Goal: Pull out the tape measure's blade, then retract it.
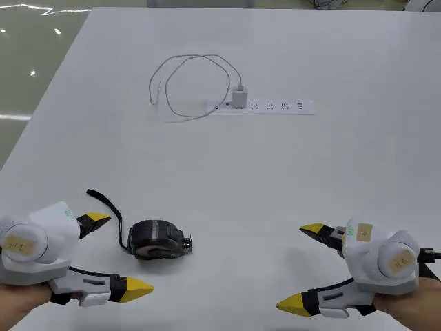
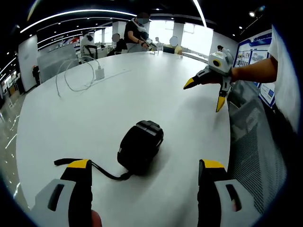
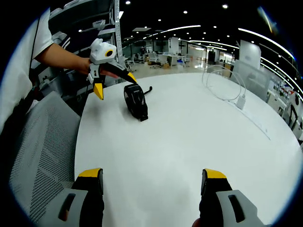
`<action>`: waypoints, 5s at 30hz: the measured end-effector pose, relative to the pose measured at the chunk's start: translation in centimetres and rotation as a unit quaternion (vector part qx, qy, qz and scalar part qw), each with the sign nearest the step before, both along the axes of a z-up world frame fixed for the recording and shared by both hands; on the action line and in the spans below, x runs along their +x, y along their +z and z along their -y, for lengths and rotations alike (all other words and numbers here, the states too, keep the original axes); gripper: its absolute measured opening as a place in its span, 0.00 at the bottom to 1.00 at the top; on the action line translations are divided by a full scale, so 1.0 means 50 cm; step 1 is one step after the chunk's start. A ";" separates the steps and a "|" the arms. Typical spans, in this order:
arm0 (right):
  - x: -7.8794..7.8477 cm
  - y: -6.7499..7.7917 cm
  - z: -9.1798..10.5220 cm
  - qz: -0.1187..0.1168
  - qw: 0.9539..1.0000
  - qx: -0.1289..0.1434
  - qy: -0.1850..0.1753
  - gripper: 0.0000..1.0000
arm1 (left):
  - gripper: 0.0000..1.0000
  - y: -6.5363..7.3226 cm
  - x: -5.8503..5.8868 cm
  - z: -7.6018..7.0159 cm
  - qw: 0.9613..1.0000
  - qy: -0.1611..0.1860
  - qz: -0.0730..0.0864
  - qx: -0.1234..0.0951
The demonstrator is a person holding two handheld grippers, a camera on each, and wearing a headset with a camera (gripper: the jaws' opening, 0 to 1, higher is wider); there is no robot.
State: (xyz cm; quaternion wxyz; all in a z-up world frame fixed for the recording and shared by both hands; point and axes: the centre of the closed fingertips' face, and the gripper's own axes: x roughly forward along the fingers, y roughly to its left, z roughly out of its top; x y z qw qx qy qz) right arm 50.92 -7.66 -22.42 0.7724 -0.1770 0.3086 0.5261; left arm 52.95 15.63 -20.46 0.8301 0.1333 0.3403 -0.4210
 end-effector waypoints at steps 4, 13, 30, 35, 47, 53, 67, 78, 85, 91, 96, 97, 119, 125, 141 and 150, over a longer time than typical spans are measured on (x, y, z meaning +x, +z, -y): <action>0.007 -0.001 -0.002 0.001 1.000 -0.005 0.010 0.84 | 0.90 -0.007 0.005 0.002 1.000 -0.012 -0.003 0.009; 0.015 -0.004 -0.010 0.002 1.000 -0.014 0.028 0.83 | 0.78 -0.015 0.017 0.007 0.998 -0.052 0.009 0.040; 0.022 -0.002 -0.017 0.002 0.999 -0.014 0.037 0.83 | 0.59 -0.038 0.038 0.014 0.992 -0.099 -0.002 0.079; 0.025 -0.003 -0.017 0.003 0.999 -0.015 0.038 0.83 | 0.53 -0.044 0.043 0.017 0.990 -0.109 -0.003 0.087; 0.028 -0.008 -0.024 0.000 0.999 -0.015 0.042 0.83 | 0.39 -0.056 0.045 0.021 0.986 -0.131 -0.010 0.098; 0.028 -0.011 -0.025 -0.002 0.999 -0.015 0.042 0.83 | 0.34 -0.062 0.048 0.024 0.985 -0.137 -0.011 0.101; 0.026 -0.015 -0.031 -0.005 0.999 -0.012 0.043 0.83 | 0.29 -0.068 0.048 0.027 0.983 -0.148 -0.013 0.104; 0.025 -0.015 -0.035 -0.004 0.999 -0.010 0.046 0.81 | 0.28 -0.069 0.044 0.027 0.973 -0.186 -0.005 0.134; 0.026 -0.015 -0.043 -0.005 0.999 -0.008 0.049 0.79 | 0.27 -0.068 0.041 0.027 0.967 -0.207 0.007 0.149; 0.029 -0.014 -0.053 -0.004 0.999 -0.006 0.054 0.78 | 0.27 -0.069 0.040 0.026 0.965 -0.215 0.010 0.150; 0.034 -0.013 -0.063 -0.001 0.998 -0.003 0.058 0.77 | 0.27 -0.069 0.039 0.026 0.965 -0.213 0.008 0.151; 0.036 -0.013 -0.066 -0.001 0.998 -0.002 0.058 0.76 | 0.27 -0.070 0.039 0.026 0.965 -0.213 0.007 0.151; 0.067 -0.025 -0.171 0.016 0.994 0.019 0.102 0.64 | 0.26 -0.076 0.042 0.022 0.966 -0.205 0.000 0.157; 0.069 -0.033 -0.193 0.014 0.994 0.026 0.108 0.59 | 0.26 -0.076 0.042 0.022 0.966 -0.205 -0.003 0.157; 0.077 -0.046 -0.239 0.009 0.992 0.038 0.120 0.56 | 0.26 -0.076 0.041 0.025 0.966 -0.204 -0.007 0.160; 0.079 -0.053 -0.263 0.006 0.991 0.040 0.130 0.52 | 0.26 -0.075 0.041 0.025 0.966 -0.203 -0.008 0.160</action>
